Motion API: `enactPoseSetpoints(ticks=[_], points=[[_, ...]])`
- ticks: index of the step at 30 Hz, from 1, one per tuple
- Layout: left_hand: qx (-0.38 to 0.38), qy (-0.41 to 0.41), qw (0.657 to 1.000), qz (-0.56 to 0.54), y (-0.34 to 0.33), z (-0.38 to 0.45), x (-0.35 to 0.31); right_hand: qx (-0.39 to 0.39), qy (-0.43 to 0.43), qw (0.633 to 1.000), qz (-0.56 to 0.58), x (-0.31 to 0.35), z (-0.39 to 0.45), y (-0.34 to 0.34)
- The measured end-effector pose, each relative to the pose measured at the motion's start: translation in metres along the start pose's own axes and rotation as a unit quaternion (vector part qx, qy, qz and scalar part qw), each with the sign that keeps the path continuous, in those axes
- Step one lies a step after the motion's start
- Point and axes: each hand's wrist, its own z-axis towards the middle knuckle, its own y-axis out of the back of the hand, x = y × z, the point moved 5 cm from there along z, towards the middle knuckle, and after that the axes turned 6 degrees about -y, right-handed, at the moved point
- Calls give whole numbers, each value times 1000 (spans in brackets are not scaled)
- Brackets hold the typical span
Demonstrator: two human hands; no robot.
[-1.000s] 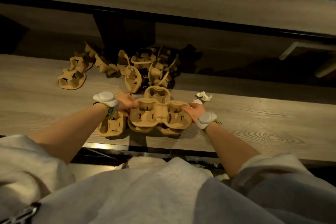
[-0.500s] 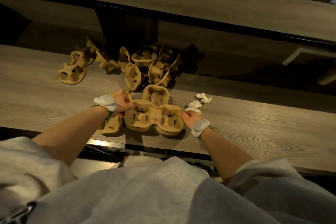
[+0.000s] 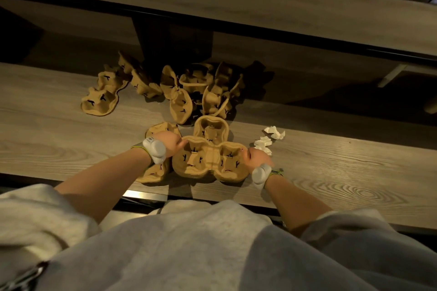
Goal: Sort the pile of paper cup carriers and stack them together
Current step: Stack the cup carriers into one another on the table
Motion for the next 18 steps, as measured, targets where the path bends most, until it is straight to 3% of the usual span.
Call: enactPoseSetpoints(ticks=[8,18], points=[[-23,-12,999,-36,-5,15,13,27,-69,996,49,4,10,-16],[-67,-61,992,-84,-16,18,21,-23,-63,992,107,4,7,-19]])
